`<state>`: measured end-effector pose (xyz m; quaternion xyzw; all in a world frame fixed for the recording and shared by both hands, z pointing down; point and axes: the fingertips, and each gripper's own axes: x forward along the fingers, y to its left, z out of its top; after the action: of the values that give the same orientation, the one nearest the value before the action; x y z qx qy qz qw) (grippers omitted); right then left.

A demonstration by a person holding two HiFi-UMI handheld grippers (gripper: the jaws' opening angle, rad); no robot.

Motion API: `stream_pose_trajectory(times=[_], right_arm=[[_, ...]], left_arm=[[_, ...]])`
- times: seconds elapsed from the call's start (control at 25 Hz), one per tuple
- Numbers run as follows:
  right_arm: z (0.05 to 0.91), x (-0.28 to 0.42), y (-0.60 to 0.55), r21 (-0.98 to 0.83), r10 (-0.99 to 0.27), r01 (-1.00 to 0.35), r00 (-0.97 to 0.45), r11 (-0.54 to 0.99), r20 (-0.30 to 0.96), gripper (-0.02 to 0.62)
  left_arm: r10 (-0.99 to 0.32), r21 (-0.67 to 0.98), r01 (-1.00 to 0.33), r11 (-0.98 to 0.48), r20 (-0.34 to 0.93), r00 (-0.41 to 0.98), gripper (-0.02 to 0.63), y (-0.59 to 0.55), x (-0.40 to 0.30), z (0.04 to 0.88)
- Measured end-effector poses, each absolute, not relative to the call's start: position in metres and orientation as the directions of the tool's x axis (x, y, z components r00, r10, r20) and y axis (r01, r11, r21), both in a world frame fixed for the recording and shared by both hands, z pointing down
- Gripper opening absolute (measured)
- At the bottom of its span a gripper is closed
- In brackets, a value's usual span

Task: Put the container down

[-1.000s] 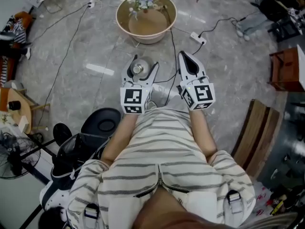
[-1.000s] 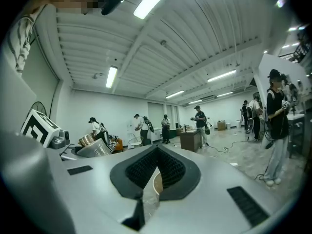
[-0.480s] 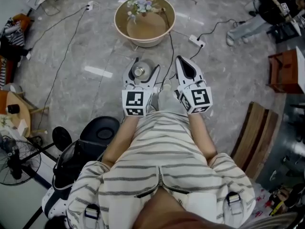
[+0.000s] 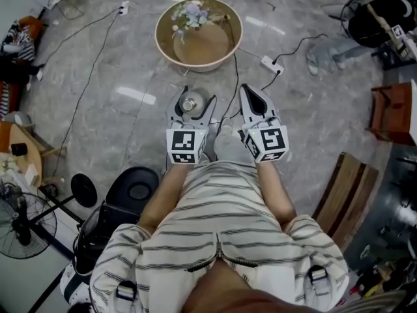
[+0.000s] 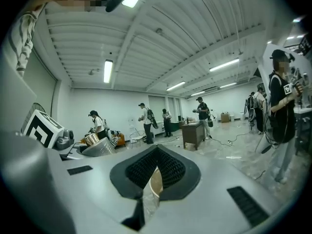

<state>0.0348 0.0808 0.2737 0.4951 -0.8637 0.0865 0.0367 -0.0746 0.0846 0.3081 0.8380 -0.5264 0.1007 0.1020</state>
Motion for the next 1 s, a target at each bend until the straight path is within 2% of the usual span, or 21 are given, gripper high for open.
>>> stream_pose_trajectory(times=[0.56,0.72,1.0], right_arm=[[0.307,0.058,-0.031,-0.169,-0.790,-0.814,-0.581,0.556,0.196,0.003],[0.318,0.062,-0.053,-0.265,-0.765,-0.785,-0.612,0.560,0.197,0.003],[0.340,0.060,-0.083,-0.257,-0.745,-0.773,-0.631,0.580,0.215,0.003]], left_arm=[[-0.865,0.056,-0.924,-0.377,0.335,0.373,0.330,-0.023,-0.043,0.342],[-0.868,0.051,-0.932,-0.360,0.348,0.354,0.330,-0.046,-0.038,0.358],[-0.868,0.040,-0.944,-0.327,0.382,0.317,0.330,-0.075,-0.036,0.388]])
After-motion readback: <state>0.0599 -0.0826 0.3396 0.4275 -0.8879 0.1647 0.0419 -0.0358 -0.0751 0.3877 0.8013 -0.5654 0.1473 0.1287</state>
